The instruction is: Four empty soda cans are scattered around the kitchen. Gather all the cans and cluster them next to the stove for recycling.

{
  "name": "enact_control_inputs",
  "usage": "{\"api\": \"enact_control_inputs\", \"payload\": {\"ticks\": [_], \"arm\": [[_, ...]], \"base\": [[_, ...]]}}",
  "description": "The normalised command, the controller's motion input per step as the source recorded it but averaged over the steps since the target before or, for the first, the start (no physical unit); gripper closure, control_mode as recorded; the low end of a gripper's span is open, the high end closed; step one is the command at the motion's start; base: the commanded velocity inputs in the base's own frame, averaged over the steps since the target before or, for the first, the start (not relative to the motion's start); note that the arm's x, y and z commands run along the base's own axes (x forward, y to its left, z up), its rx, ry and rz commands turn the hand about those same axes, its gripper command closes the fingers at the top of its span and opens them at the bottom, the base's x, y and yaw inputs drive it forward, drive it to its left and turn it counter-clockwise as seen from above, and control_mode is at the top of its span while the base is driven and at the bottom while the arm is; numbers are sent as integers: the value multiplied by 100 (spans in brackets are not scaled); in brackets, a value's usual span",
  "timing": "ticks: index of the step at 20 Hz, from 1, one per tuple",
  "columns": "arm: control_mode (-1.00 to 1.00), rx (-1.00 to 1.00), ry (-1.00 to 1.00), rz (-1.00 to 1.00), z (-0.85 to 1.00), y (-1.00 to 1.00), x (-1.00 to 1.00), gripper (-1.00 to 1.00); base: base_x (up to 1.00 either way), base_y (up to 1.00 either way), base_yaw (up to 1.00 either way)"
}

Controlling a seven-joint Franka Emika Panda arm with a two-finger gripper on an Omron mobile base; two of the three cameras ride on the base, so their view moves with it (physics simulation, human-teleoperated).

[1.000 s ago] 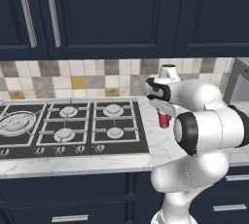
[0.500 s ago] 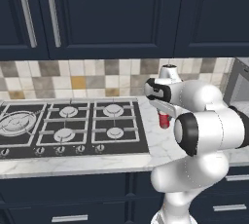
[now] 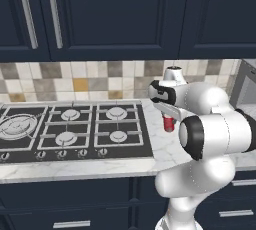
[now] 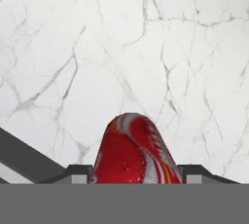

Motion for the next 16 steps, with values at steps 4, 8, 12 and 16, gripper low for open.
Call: {"api": "enact_control_inputs", "payload": {"ticks": [4,8,12,16], "arm": [[100,0,0,0,0,0,0,100],[-100,-2,1,0,-4,0,0,100],[-100,-11,2,0,-10,-4,6,100],[-100,-2,-1,2,-8,-15,10,100]], "base": [[0,0,0],[0,0,0],[0,0,0],[0,0,0]]}}
